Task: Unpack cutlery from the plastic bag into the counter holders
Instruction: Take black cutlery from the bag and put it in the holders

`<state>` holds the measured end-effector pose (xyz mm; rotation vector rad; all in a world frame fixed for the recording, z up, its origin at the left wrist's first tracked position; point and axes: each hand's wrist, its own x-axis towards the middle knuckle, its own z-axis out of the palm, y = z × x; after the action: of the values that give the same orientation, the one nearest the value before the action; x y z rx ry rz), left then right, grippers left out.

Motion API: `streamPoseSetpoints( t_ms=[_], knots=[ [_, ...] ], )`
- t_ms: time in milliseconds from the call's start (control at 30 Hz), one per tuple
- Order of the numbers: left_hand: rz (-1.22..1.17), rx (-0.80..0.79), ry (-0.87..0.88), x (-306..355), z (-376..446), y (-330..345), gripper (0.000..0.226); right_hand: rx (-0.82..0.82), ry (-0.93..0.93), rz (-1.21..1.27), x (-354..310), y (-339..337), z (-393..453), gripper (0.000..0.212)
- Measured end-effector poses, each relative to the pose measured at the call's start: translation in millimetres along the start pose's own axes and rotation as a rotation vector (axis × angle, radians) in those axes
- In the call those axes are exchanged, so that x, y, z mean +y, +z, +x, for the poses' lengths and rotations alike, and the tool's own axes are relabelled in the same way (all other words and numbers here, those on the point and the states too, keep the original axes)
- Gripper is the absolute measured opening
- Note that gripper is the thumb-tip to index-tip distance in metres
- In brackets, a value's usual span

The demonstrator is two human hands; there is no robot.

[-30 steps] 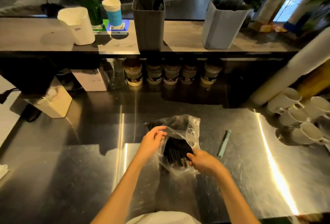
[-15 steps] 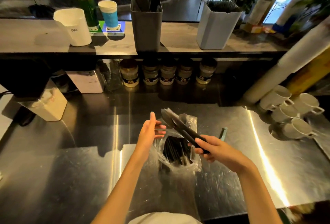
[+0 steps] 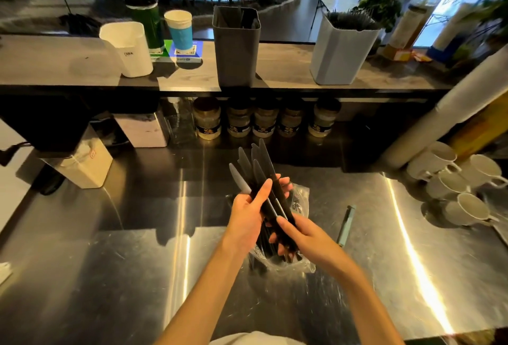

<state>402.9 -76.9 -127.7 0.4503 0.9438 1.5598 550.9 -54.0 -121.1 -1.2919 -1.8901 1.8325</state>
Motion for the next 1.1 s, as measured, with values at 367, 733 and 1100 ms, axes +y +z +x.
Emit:
streamPoseSetpoints(
  t_ms=[367,733,1100],
  knots=[
    [0.060,0.002,0.006,0,0,-3,0.040,0.043,-0.050,0.073,5,10,5,0.025],
    [-0.063,0.136,-0.019,1,11,-3,0.040,0.037,-0.048,0.059,10,13,12,0.033],
    [-0.010,0.048,0.041,-2,3,7,0.044,0.328,0.510,1.394,9,40,43,0.066]
  ],
)
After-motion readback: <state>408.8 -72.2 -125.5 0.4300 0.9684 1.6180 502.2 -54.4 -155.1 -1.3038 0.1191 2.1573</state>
